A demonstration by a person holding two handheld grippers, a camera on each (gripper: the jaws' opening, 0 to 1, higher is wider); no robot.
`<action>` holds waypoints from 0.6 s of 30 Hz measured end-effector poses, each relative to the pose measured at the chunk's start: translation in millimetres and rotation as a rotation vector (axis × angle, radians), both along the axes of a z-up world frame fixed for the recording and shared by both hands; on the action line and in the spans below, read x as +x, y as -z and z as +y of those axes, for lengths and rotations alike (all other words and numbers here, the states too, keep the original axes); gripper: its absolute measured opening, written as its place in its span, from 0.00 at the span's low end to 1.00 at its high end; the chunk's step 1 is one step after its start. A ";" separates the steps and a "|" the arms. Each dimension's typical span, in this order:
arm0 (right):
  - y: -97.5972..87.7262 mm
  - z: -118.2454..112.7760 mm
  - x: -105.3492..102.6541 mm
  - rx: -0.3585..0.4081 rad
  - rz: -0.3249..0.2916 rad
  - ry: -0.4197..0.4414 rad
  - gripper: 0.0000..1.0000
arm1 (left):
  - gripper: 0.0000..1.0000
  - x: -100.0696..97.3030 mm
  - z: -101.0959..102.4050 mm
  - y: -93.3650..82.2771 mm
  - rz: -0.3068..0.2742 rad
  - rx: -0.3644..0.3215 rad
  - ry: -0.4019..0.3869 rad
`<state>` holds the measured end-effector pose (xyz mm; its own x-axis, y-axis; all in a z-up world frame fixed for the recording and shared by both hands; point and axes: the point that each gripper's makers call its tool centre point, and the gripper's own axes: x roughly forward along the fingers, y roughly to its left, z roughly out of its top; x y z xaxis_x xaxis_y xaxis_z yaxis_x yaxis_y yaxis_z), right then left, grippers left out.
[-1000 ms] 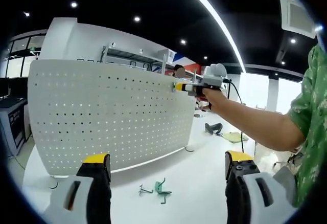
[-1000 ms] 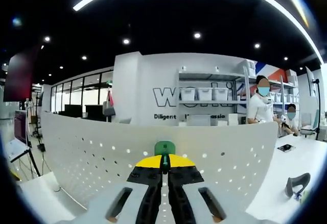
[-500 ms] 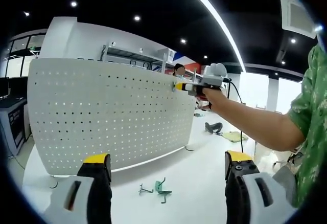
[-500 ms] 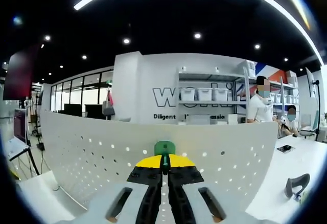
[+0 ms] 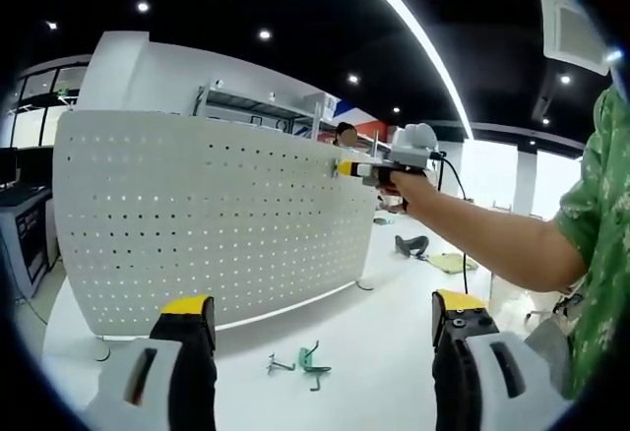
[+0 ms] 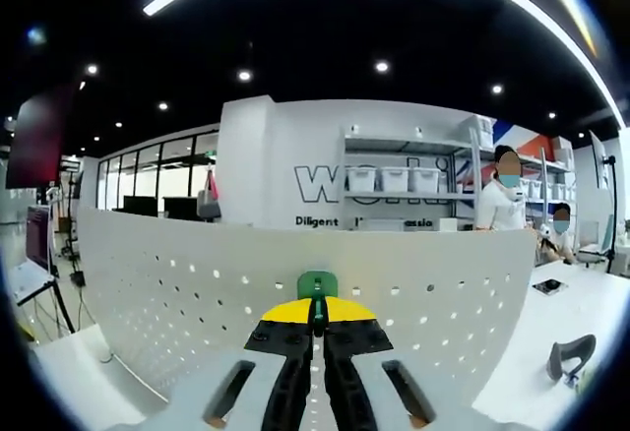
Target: Insert the hook assembly into the mounting plate slot until the hook locks in place.
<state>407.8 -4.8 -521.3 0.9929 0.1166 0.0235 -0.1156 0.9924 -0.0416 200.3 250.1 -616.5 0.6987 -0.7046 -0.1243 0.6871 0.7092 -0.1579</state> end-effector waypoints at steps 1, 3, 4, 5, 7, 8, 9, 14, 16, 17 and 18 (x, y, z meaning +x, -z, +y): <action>0.0 0.0 0.0 0.000 0.000 0.000 0.01 | 0.93 0.2 -0.2 0.0 0.000 0.000 0.000; 0.2 -0.2 0.3 -0.001 -0.001 0.000 0.01 | 0.93 0.4 -0.4 -0.1 0.001 -0.001 0.001; 0.6 -0.3 0.4 -0.002 0.000 0.000 0.01 | 0.93 0.5 -0.3 -0.2 0.001 -0.001 0.001; 2.3 0.0 0.6 -0.002 0.007 0.000 0.01 | 0.93 0.7 -0.3 -0.4 0.000 -0.001 0.001; 4.6 1.4 1.1 -0.004 0.009 -0.001 0.01 | 0.93 0.9 -0.1 -0.5 0.001 -0.004 0.001; 4.6 1.5 1.3 -0.005 0.008 -0.001 0.01 | 0.93 0.9 -0.1 -0.6 0.002 -0.005 0.001; 3.9 1.7 1.2 -0.003 0.005 0.000 0.01 | 0.93 0.8 -0.1 -0.7 0.001 -0.004 0.001; 4.1 1.9 2.0 -0.002 0.006 0.001 0.01 | 0.93 0.8 1.5 1.5 0.007 -0.004 -0.002; 4.2 1.6 2.0 -0.002 0.005 0.001 0.01 | 0.93 0.8 1.6 1.7 0.007 -0.003 -0.002; 4.3 1.3 2.1 -0.002 0.005 0.001 0.01 | 0.92 0.8 1.6 1.9 0.008 -0.003 -0.001; 4.8 1.1 2.4 0.001 0.008 0.001 0.01 | 0.92 0.9 1.5 1.8 0.007 -0.002 -0.001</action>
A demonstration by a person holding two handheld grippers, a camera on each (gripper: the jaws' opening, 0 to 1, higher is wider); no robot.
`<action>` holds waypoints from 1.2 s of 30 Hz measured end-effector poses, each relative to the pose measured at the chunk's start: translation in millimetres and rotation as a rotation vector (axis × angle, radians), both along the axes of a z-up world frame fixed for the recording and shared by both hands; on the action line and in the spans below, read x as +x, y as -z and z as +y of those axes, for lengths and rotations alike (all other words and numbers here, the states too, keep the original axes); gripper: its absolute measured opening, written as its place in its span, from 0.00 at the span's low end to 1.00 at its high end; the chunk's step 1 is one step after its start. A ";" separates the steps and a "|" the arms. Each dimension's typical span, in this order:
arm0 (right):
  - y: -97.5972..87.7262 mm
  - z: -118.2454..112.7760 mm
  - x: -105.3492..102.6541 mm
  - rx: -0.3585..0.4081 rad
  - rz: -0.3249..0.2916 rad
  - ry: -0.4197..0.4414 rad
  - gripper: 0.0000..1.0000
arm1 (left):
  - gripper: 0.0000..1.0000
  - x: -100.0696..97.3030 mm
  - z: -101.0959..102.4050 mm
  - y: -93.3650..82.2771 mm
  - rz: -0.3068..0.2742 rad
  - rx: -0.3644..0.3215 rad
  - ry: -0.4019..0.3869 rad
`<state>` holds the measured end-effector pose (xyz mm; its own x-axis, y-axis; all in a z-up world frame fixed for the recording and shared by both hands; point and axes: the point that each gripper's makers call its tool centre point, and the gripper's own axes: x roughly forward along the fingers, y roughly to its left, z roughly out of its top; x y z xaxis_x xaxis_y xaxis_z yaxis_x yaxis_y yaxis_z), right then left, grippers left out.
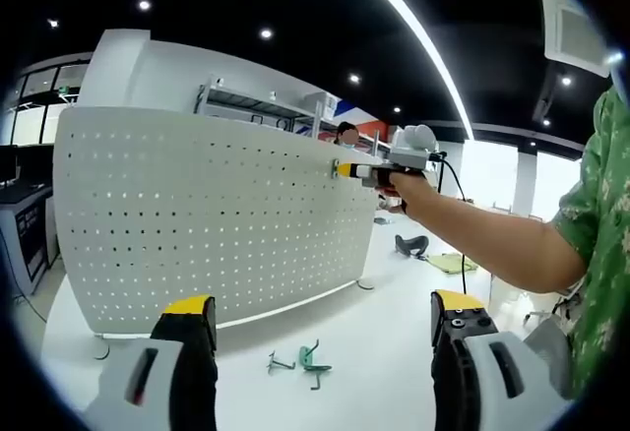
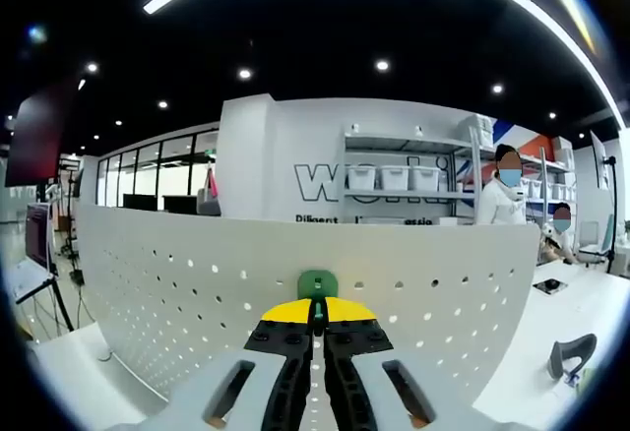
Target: Insert the hook assembly into the mounting plate slot until the hook locks in place.
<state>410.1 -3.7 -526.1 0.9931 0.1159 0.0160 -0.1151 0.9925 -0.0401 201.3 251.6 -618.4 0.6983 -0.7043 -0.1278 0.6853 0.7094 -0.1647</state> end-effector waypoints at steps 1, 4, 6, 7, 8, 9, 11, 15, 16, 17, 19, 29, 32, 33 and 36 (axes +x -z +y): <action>0.5 -0.3 0.3 -0.002 0.001 0.000 0.01 | 0.92 0.1 -0.2 0.0 0.001 0.000 0.001; 1.7 -0.3 1.3 0.003 0.001 0.000 0.01 | 0.92 0.3 -0.3 0.1 0.000 0.000 0.003; 2.2 -0.2 1.7 0.009 0.002 -0.002 0.01 | 0.92 0.5 0.1 0.5 0.001 0.003 0.003; 2.4 -0.1 1.9 0.009 0.002 -0.003 0.01 | 0.92 0.3 0.4 0.8 0.003 0.004 0.003; 2.4 0.2 1.7 0.006 0.002 -0.003 0.01 | 0.92 0.3 0.6 0.9 0.003 0.005 0.004; 2.4 0.3 1.6 0.005 0.002 -0.003 0.02 | 0.92 0.5 1.1 1.1 0.004 0.005 0.004; 2.5 0.6 1.6 0.007 0.002 -0.006 0.02 | 0.91 0.7 1.3 1.1 0.004 0.005 0.004; 1.0 1.3 1.0 -0.004 -0.005 -0.010 0.02 | 0.91 0.6 -0.2 1.8 0.005 0.008 0.009; 0.7 1.3 1.0 -0.007 -0.006 -0.010 0.02 | 0.91 0.6 -0.3 1.9 0.005 0.008 0.009; 0.3 1.4 0.9 -0.007 -0.005 -0.010 0.02 | 0.91 0.5 -0.7 1.9 0.005 0.008 0.011; -3.1 1.6 1.0 -0.013 -0.013 -0.009 0.02 | 0.91 0.2 -1.6 2.1 0.006 0.009 0.013; -10.5 0.4 2.7 -0.037 -0.030 0.010 0.01 | 0.90 -0.3 -1.0 3.3 0.009 0.007 0.013; -11.1 0.0 4.4 -0.045 -0.025 0.014 0.01 | 0.90 -0.2 -0.5 3.8 0.011 0.004 0.011; -11.1 0.0 4.5 -0.045 -0.025 0.016 0.01 | 0.90 -0.2 -0.4 3.9 0.011 0.005 0.011; -11.0 0.6 4.4 -0.060 -0.024 0.023 0.01 | 0.89 0.0 -0.5 3.6 0.010 0.003 0.011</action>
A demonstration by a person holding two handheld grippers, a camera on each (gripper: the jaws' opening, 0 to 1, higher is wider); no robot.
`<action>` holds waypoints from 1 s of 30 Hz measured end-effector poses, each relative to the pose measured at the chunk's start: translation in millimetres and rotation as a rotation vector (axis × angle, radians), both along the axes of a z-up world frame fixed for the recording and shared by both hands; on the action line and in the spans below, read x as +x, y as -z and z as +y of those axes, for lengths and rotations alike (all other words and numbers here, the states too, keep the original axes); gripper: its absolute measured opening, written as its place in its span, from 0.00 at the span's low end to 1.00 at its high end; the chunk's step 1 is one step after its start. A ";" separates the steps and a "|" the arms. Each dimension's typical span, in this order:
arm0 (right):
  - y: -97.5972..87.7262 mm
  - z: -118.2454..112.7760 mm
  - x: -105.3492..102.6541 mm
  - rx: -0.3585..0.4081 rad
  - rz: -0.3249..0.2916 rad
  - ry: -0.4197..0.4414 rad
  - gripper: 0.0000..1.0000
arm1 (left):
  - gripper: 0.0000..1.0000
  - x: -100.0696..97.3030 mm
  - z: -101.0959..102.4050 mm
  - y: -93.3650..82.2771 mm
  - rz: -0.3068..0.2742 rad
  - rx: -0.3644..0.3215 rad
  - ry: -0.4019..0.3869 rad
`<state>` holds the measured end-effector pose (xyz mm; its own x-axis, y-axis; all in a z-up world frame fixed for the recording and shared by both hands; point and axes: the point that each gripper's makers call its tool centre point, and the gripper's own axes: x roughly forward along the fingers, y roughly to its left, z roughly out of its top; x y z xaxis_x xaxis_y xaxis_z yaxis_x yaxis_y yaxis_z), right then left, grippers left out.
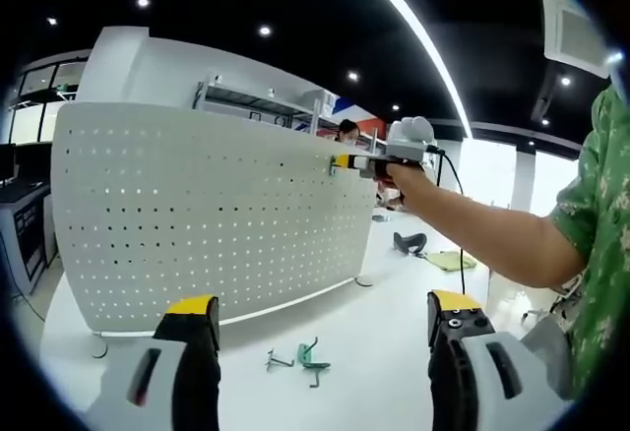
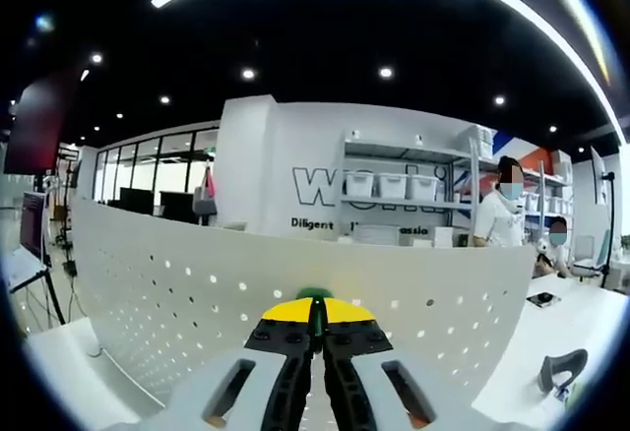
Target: Insert the hook assembly into the mounting plate slot until the hook locks in place.
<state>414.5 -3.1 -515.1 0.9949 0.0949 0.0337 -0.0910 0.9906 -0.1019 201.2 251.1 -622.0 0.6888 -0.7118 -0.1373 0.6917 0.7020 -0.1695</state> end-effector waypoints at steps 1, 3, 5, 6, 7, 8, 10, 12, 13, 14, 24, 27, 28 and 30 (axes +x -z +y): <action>0.6 0.5 0.0 -0.005 0.002 0.000 0.01 | 0.89 0.5 0.4 0.1 0.000 -0.001 -0.002; 0.7 -0.1 -0.1 -0.005 0.004 0.004 0.01 | 0.89 0.6 0.4 0.2 0.001 -0.002 -0.001; 0.8 -0.5 -0.3 -0.004 0.004 0.004 0.01 | 0.89 0.7 0.6 0.2 0.000 0.000 -0.001; 1.1 -1.1 -0.5 -0.005 0.003 0.006 0.01 | 0.89 0.6 0.6 0.2 0.000 0.000 -0.001; 1.5 -1.3 -0.7 -0.005 0.002 0.006 0.01 | 0.89 0.5 0.8 0.2 0.001 -0.001 -0.001; 1.8 -1.5 -1.1 -0.005 0.003 0.007 0.01 | 0.89 0.5 1.0 0.4 0.001 0.000 -0.001; 1.9 -1.7 -1.3 -0.003 0.001 0.008 0.01 | 0.89 0.4 1.5 0.8 0.002 0.001 -0.002; 2.0 -1.8 -1.2 -0.007 0.005 0.009 0.01 | 0.89 0.3 1.6 0.5 0.002 0.000 -0.002; 2.0 -1.9 -1.3 -0.007 0.006 0.008 0.01 | 0.89 0.2 1.6 0.5 0.001 0.000 -0.002; 2.0 -1.9 -1.4 -0.006 0.007 0.008 0.01 | 0.89 0.2 1.5 0.5 0.001 -0.001 -0.002; 7.5 -3.1 -3.6 -0.020 0.021 0.001 0.05 | 0.88 -0.5 1.2 0.8 0.002 0.000 -0.002; 13.9 -2.3 -3.2 -0.027 0.031 -0.001 0.05 | 0.88 -0.7 0.0 0.9 0.001 0.001 0.002; 15.2 -2.0 -4.1 -0.025 0.031 -0.004 0.05 | 0.88 -0.6 -0.3 0.7 0.001 0.000 0.002; 15.8 -1.1 -4.9 -0.026 0.030 -0.006 0.05 | 0.88 -0.6 -0.6 0.8 0.001 0.001 0.003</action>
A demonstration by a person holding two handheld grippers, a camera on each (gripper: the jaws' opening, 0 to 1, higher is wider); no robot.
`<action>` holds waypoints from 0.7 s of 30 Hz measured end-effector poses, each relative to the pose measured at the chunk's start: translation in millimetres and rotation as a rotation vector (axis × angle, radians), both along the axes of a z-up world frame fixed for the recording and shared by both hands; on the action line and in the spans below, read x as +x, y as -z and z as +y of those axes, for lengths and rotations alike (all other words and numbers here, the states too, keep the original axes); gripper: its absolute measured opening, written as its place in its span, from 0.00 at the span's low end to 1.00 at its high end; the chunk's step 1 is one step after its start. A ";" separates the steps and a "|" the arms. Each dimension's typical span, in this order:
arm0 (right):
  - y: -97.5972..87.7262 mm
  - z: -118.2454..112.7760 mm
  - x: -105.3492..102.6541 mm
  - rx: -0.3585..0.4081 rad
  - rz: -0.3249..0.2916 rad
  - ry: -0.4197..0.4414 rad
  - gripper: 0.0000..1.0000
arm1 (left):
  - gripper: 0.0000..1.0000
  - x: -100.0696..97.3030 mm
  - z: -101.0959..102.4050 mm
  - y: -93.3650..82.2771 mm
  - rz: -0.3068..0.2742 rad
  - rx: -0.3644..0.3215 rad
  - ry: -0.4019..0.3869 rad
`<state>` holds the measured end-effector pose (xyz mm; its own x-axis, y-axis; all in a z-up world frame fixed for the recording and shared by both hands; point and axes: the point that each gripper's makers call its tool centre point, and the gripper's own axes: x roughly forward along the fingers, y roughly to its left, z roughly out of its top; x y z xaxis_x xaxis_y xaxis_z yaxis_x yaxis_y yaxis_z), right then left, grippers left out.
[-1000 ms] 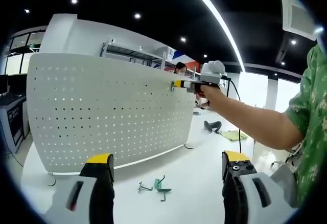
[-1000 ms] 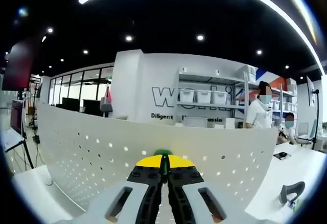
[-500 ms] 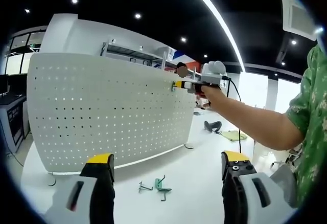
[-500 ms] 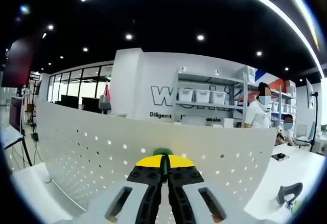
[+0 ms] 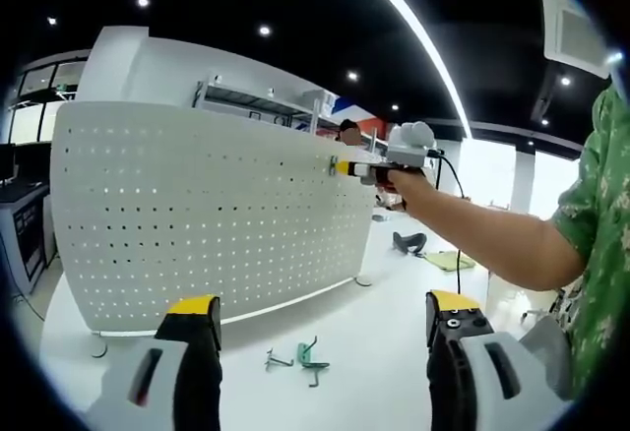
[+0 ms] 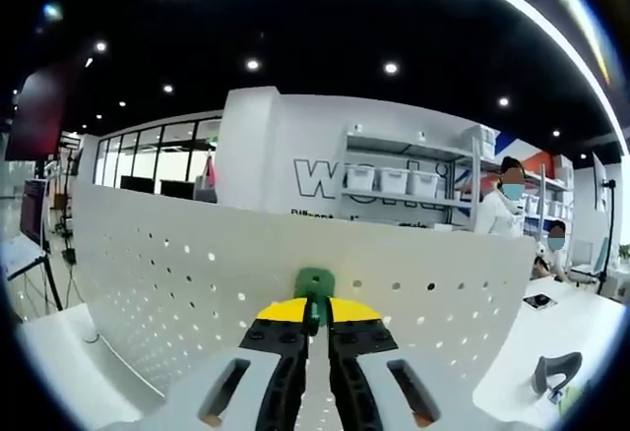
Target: Insert the hook assembly into the mounting plate slot until the hook locks in place.
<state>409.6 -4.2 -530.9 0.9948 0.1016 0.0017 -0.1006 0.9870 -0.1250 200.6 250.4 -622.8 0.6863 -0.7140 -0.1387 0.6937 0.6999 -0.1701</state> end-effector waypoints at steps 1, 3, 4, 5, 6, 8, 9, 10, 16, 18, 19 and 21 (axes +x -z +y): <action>-0.1 0.1 -0.2 -0.001 0.000 0.000 0.05 | 0.88 0.0 -0.1 0.1 0.000 0.001 0.001; -2.2 0.2 -0.5 -0.002 -0.010 0.000 0.04 | 0.88 -0.1 -0.1 0.5 0.001 0.003 0.002; -2.7 0.2 -0.6 -0.002 -0.010 0.000 0.03 | 0.88 -0.1 0.0 0.6 0.001 0.004 0.002; -3.6 0.5 -0.8 -0.002 -0.013 -0.002 0.03 | 0.88 -0.4 0.0 0.6 0.001 0.004 0.002; -4.7 0.6 -0.9 -0.006 -0.016 -0.002 0.02 | 0.88 -0.4 0.2 0.6 0.001 0.005 0.002; -4.5 1.6 -0.3 -0.013 -0.012 -0.005 0.02 | 0.88 -0.4 0.3 0.6 0.002 0.006 0.002; -4.2 1.5 0.0 -0.019 -0.009 -0.004 0.02 | 0.88 -0.4 0.1 0.4 0.001 0.007 0.002; -4.3 2.0 -0.8 -0.020 -0.008 -0.004 0.02 | 0.88 -0.4 -0.1 -0.1 0.001 0.006 0.003; -5.6 2.3 1.0 -0.050 0.000 0.004 0.01 | 0.87 -0.7 -0.8 0.1 0.003 0.004 0.006; -6.2 1.4 0.7 -0.035 -0.003 0.000 0.01 | 0.87 -0.8 -0.5 0.7 0.004 0.006 0.006; -6.0 1.6 0.7 -0.035 -0.003 0.000 0.01 | 0.87 -0.7 -0.4 0.9 0.005 0.006 0.006; -6.1 1.6 1.0 -0.045 -0.007 0.006 0.01 | 0.87 -0.6 -0.3 0.6 0.004 0.007 0.007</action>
